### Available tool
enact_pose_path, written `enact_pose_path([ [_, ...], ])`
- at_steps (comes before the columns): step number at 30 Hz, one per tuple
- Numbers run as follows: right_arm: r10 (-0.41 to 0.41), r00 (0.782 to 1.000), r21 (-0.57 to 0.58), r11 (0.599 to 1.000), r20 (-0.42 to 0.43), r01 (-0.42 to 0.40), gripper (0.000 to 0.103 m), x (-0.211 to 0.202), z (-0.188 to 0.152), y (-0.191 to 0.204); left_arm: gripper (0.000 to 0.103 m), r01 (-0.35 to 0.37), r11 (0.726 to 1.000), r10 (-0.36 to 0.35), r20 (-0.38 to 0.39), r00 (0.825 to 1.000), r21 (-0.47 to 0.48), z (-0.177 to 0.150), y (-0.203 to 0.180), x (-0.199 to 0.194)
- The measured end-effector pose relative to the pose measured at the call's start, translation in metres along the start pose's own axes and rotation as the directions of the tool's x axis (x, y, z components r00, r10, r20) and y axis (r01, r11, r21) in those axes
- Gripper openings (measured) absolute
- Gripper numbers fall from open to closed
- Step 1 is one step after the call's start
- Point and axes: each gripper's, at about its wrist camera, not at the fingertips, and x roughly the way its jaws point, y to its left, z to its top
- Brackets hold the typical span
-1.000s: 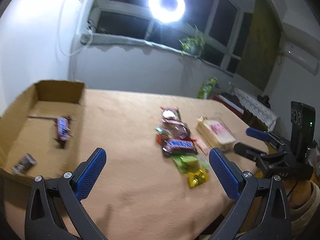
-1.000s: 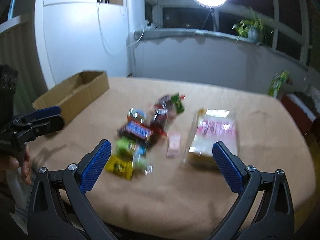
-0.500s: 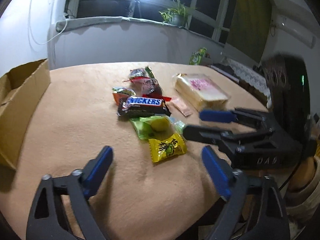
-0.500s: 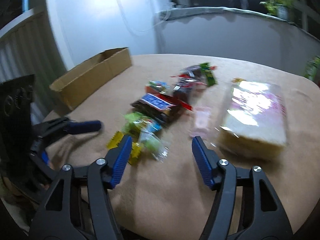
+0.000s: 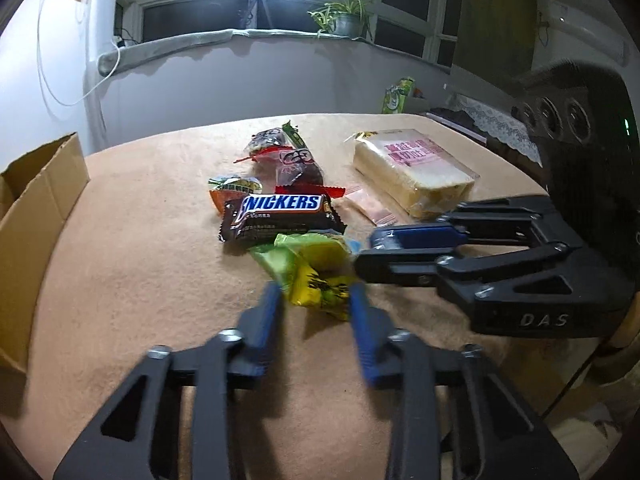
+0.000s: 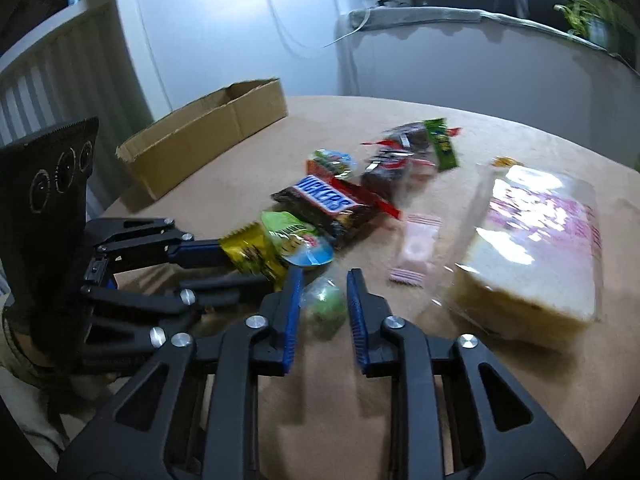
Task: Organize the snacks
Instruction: 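Grasp the yellow packet with the left tool while the right tool grasps a clear packet, then carry both packets into the cardboard box and open both tools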
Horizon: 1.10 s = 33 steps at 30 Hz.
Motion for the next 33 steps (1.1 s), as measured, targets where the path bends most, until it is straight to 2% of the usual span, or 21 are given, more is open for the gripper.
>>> enact_pose_path([
  [6,0.000,0.999,0.075,0.997,0.045,-0.003,0.019,-0.011,-0.012,-0.012,0.014,0.027,0.998,-0.027,0.018,0.999,-0.050,-0.001,0.006,-0.002],
  [18,-0.033,0.991,0.144,0.990,0.133,0.013,0.019,-0.033,-0.010,-0.023,0.014,0.042,0.994,-0.034,0.076,0.997,-0.098,0.000,0.013,-0.021],
  [27,-0.048,0.984,0.177,0.984,0.171,0.017,0.019,-0.043,-0.003,-0.024,0.014,0.020,0.992,-0.006,0.113,0.994,-0.124,0.003,0.027,-0.040],
  [33,-0.054,0.980,0.152,0.988,0.193,0.025,0.019,-0.049,0.013,-0.014,0.014,-0.012,0.992,0.033,0.164,0.986,-0.128,0.013,0.041,-0.060],
])
